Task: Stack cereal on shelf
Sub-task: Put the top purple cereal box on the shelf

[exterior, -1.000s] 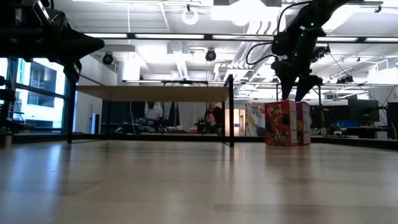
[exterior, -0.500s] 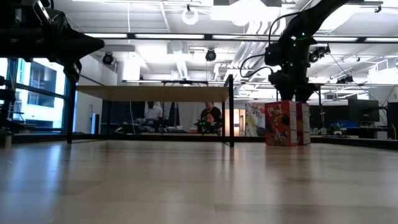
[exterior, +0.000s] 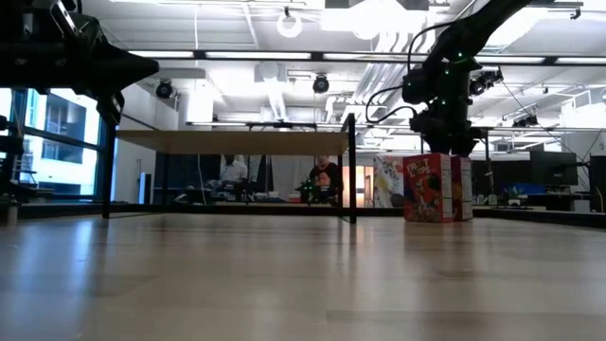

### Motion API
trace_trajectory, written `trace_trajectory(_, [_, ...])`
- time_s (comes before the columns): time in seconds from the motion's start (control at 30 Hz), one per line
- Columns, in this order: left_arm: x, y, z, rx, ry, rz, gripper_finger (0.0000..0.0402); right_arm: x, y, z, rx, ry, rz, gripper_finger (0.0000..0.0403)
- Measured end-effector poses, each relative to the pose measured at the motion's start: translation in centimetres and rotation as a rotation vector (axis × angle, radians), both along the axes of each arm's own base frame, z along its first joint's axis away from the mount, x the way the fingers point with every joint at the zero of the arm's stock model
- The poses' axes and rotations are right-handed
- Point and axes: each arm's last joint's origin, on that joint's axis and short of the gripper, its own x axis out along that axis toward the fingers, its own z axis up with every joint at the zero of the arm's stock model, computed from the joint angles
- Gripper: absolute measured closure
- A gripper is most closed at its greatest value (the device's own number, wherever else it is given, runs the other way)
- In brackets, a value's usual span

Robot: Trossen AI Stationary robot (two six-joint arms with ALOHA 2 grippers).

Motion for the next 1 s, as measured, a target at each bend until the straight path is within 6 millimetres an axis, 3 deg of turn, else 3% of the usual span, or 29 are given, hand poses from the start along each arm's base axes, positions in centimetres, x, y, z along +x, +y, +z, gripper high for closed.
trace_trajectory(0.43, [0.0,0.0,0.0,0.000,0.000,0.000,0.0398,0.0,0.1,0.0,0.007,-0.001,0.027,0.0263])
trace_trajectory(0.7, [0.0,0.0,0.0,0.000,0.000,0.000,0.0398,-0.7,0.4,1.0,-0.006,0.004,0.073,0.0274])
trace_trajectory(0.83, [0.0,0.0,0.0,0.000,0.000,0.000,0.0398,-1.7,0.1,4.1,-0.084,-0.018,0.054,0.0274])
trace_trajectory(1.0, [0.0,0.0,0.0,0.000,0.000,0.000,0.0398,-2.4,-0.1,11.5,-0.290,-0.163,0.026,0.0274])
